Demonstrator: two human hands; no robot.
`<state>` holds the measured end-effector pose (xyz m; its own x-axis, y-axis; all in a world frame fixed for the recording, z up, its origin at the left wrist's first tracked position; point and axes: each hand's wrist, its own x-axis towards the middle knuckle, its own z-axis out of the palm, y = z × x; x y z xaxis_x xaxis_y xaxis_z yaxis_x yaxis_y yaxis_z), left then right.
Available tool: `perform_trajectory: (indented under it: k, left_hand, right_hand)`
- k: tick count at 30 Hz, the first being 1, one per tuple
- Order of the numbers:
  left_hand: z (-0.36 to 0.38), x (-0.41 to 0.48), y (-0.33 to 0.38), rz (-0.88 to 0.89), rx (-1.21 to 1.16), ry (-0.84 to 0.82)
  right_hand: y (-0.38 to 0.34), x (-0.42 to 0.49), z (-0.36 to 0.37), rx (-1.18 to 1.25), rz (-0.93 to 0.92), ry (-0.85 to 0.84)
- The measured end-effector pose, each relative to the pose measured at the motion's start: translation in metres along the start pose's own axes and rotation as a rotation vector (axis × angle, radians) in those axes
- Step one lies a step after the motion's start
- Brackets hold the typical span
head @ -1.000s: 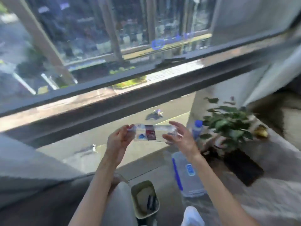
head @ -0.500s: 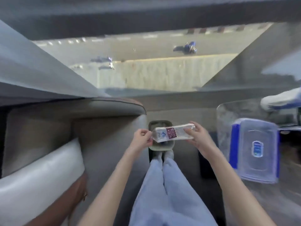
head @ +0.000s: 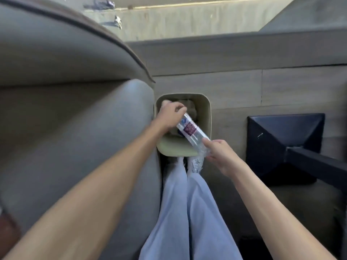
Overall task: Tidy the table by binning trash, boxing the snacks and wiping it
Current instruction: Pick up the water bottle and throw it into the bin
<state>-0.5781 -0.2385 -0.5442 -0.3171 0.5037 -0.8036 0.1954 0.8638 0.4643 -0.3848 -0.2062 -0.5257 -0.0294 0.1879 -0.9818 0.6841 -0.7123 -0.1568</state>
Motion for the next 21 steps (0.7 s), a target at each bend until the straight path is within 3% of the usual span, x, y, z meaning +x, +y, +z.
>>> perform_trajectory:
  k: [3, 9, 15, 21]
  left_hand:
    - [0.009, 0.034, -0.017, 0.031, 0.158, -0.084]
    - [0.027, 0.085, -0.048, 0.050, 0.380, -0.047]
    - [0.039, 0.089, -0.063, 0.063, 0.529, -0.019]
    - [0.030, 0.024, -0.052, 0.302, 0.570, 0.037]
  right_hand:
    - [0.008, 0.053, 0.020, 0.036, 0.010, 0.010]
    - [0.017, 0.115, 0.047, -0.046, 0.033, -0.026]
    - [0.010, 0.112, 0.035, -0.291, -0.134, 0.010]
    - [-0.002, 0.050, 0.023, -0.642, -0.440, 0.249]
